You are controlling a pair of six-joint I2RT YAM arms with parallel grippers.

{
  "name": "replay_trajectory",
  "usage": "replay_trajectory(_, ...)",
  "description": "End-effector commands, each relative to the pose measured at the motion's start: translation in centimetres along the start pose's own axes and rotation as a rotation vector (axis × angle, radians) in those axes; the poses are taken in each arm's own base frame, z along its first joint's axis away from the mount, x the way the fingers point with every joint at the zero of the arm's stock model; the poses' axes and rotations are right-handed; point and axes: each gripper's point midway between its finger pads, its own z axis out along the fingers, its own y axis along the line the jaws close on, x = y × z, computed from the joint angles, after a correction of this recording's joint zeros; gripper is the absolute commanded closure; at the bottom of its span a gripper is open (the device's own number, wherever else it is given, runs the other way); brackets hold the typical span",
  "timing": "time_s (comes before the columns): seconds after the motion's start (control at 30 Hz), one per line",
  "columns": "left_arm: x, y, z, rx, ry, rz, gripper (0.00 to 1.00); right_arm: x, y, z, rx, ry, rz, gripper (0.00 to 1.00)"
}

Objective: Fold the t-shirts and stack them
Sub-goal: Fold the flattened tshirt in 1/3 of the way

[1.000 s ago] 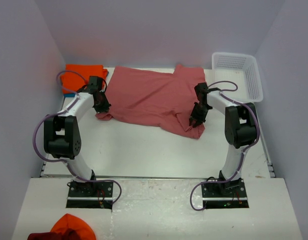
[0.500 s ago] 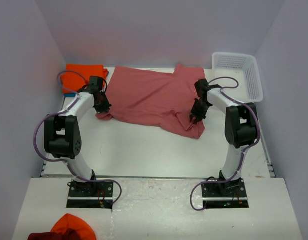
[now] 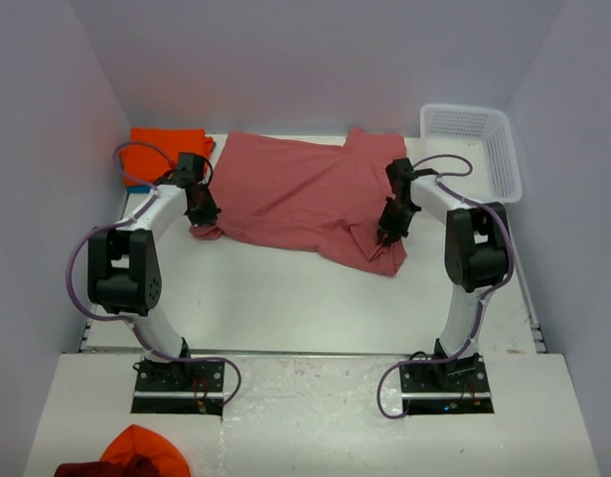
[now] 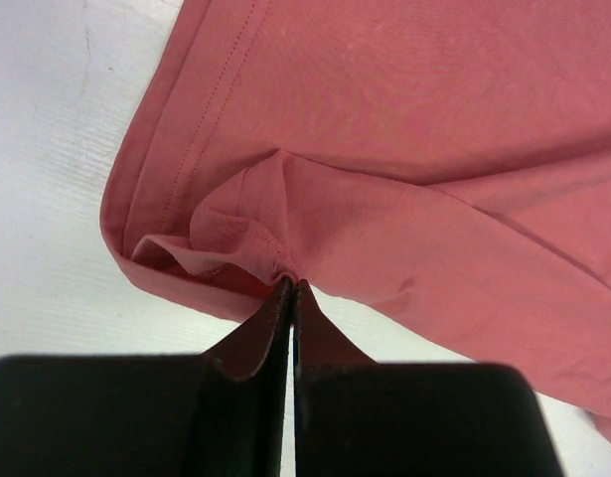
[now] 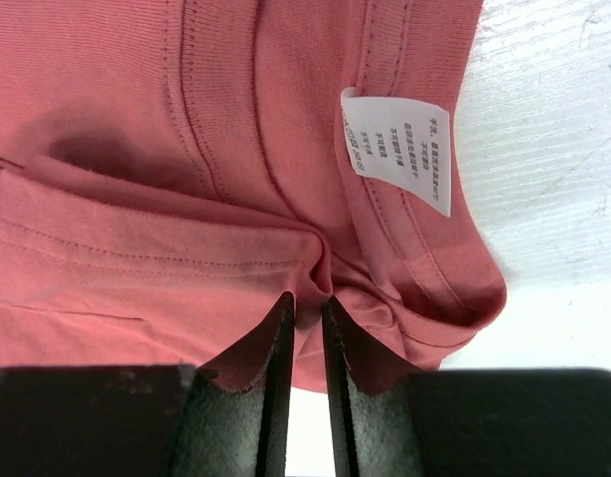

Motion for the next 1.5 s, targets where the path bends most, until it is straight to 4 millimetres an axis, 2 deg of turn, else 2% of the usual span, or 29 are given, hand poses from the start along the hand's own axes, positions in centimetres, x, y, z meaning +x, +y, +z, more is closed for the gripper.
replay_trajectory(0.0, -0.2, -0.5, 0.3, 0.015, -0.011, 0.015, 1.0, -0.7, 0.8, -0.1, -0.025, -0.004, 0.0, 0.82)
replay_trajectory(0.1, -0.2, -0.4, 0.4, 0.015, -0.013, 0.015, 1.0, -1.0, 0.9, 0.1, -0.025, -0.002, 0.003, 0.89)
replay_trajectory(0.23, -0.3, -0.2, 0.3, 0.001, -0.017, 0.02, 1.0, -2.2, 1.5, -0.7, -0.034, -0.041, -0.005, 1.0)
replay_trajectory(0.37, -1.2, 0.0, -0.2, -0.02, -0.045, 0.023, 1.0, -3.9, 2.0, -2.5, -0.049, -0.119, -0.045, 1.0)
replay_trajectory(0.5, -1.7, 0.6, -0.9, -0.046, -0.082, 0.022, 1.0, -6.0, 2.1, -4.9, -0.059, -0.241, -0.171, 1.0)
replay_trajectory(0.6, -2.4, 0.6, -1.7, -0.055, -0.112, 0.011, 1.0, -6.6, 1.8, -6.5, -0.064, -0.316, -0.205, 1.0)
replay_trajectory(0.73, -2.8, 0.5, -2.0, -0.055, -0.128, 0.015, 1.0, -7.2, 2.8, -8.4, -0.106, -0.391, -0.24, 1.0)
replay_trajectory(0.77, -2.9, 0.4, -2.1, -0.05, -0.132, 0.02, 1.0, -7.3, 3.0, -9.6, -0.117, -0.431, -0.242, 1.0)
replay_trajectory(0.83, -2.8, 0.0, -2.4, -0.033, -0.137, 0.031, 1.0, -7.0, 2.9, -9.7, -0.132, -0.454, -0.253, 1.0)
replay_trajectory(0.87, -2.7, -0.2, -2.5, -0.022, -0.134, 0.044, 1.0, -7.4, 3.5, -10.6, -0.166, -0.497, -0.261, 1.0)
replay_trajectory(0.9, -2.8, -0.4, -2.7, -0.017, -0.146, 0.05, 1.0, -7.0, 3.1, -10.2, -0.157, -0.496, -0.264, 1.0)
replay_trajectory(0.97, -2.6, -0.7, -3.0, -0.008, -0.156, 0.065, 1.0, -7.6, 3.3, -11.7, -0.183, -0.587, -0.261, 1.0)
replay_trajectory(1.0, -2.6, -0.7, -3.2, -0.008, -0.161, 0.067, 1.0, -7.2, 2.8, -11.2, -0.177, -0.588, -0.259, 1.0)
replay_trajectory(1.17, -2.3, -0.1, -3.8, -0.029, -0.167, 0.07, 1.0, -6.9, 3.0, -12.4, -0.223, -0.661, -0.298, 1.0)
replay_trajectory(1.27, -2.1, 0.3, -4.9, -0.029, -0.185, 0.056, 1.0, -6.3, 2.7, -14.2, -0.234, -0.706, -0.295, 1.0)
replay_trajectory(1.3, -2.2, 0.3, -5.9, -0.018, -0.207, 0.049, 1.0, -5.8, 2.5, -14.4, -0.239, -0.712, -0.298, 1.0)
replay_trajectory(1.33, -1.8, 0.7, -6.1, -0.022, -0.207, 0.04, 1.0, -5.5, 2.4, -16.1, -0.258, -0.749, -0.299, 1.0)
replay_trajectory(1.4, -1.7, 1.3, -7.6, -0.035, -0.228, 0.013, 1.0, -4.7, 2.3, -17.4, -0.262, -0.775, -0.308, 1.0)
replay_trajectory(1.47, -1.5, 2.2, -8.7, -0.072, -0.236, -0.008, 1.0, -3.8, 1.6, -19.6, -0.263, -0.811, -0.301, 1.0)
